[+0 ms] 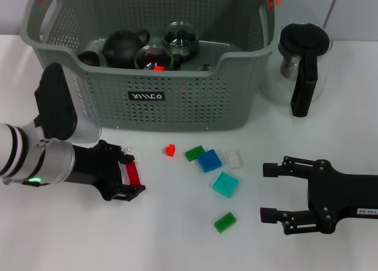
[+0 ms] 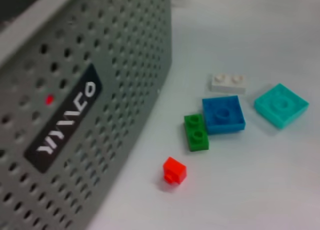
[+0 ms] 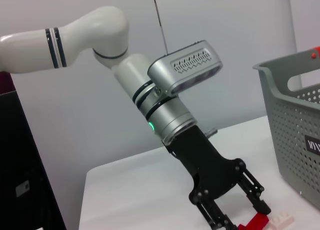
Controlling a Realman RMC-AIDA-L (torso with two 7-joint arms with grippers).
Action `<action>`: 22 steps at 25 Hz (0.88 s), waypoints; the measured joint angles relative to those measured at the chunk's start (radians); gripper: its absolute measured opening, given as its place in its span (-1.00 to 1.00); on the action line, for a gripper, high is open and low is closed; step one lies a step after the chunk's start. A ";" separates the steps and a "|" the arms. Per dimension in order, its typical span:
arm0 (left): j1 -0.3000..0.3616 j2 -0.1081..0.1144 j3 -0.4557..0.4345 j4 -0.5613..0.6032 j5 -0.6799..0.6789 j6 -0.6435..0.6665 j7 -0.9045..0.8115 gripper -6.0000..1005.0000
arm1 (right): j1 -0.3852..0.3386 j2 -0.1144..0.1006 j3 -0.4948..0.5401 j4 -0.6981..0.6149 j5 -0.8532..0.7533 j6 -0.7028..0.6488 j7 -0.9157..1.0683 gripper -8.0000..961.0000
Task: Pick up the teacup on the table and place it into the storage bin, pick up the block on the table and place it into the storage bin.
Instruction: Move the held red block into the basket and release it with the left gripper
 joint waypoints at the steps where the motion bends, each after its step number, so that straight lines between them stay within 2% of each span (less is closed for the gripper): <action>1: 0.000 0.000 0.000 0.000 0.000 0.000 0.000 0.32 | 0.000 0.000 0.000 0.000 0.000 0.000 0.000 0.90; 4: -0.005 0.002 -0.042 -0.021 -0.016 0.054 -0.009 0.31 | 0.000 0.000 0.000 0.000 0.000 0.000 0.000 0.90; 6: -0.005 0.001 -0.100 -0.058 -0.050 0.130 -0.001 0.30 | 0.000 0.000 0.000 0.000 0.001 0.000 0.000 0.90; 9: -0.011 0.004 -0.254 -0.141 -0.154 0.297 0.028 0.30 | 0.000 -0.001 0.000 0.000 0.001 0.000 0.001 0.90; 10: -0.027 0.007 -0.359 -0.186 -0.233 0.399 0.044 0.30 | 0.000 -0.001 0.000 0.000 0.001 0.000 0.000 0.90; 11: -0.027 0.007 -0.359 -0.186 -0.233 0.399 0.044 0.30 | -0.001 -0.001 0.000 0.000 0.001 0.000 -0.002 0.90; 14: -0.077 0.019 -0.507 -0.239 -0.369 0.512 0.023 0.30 | 0.001 0.000 0.000 0.000 0.001 0.000 -0.004 0.90; 17: -0.131 0.038 -0.557 -0.266 -0.468 0.519 -0.052 0.30 | 0.003 0.001 0.000 0.000 0.001 0.000 -0.004 0.90; 19: -0.191 0.046 -0.557 -0.262 -0.495 0.431 -0.124 0.30 | 0.004 0.002 0.000 0.000 0.000 0.000 -0.004 0.90; 22: -0.271 0.040 -0.533 -0.203 -0.462 0.256 -0.167 0.30 | 0.006 0.005 0.000 0.000 0.001 0.000 -0.005 0.90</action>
